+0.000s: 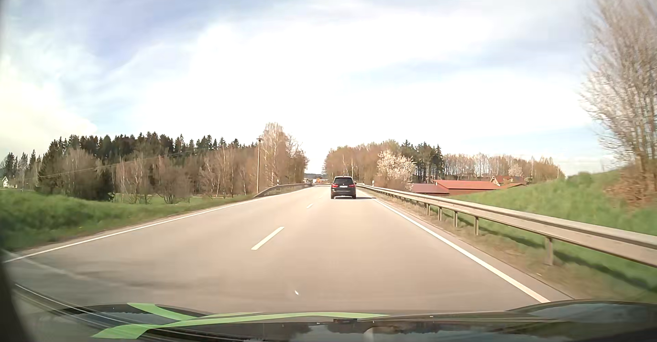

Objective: Follow the waypoints while adhering to traffic rules and regulations

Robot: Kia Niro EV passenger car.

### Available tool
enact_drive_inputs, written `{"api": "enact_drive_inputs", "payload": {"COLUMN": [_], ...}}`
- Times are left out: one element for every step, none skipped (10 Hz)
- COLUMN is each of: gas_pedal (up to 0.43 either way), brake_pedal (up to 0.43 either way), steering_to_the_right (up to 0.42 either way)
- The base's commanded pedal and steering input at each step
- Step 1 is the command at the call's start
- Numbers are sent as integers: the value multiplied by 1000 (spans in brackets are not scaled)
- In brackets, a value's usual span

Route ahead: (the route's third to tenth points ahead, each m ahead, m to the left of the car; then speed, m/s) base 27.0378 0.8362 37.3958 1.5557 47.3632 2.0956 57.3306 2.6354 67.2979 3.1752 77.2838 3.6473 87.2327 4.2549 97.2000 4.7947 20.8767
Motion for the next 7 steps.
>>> {"api": "enact_drive_inputs", "payload": {"gas_pedal": [130,110,67,39,28,28,28], "brake_pedal": [0,0,0,0,0,0,0], "steering_to_the_right": [-2,-3,-3,-3,-3,-3,-3]}}
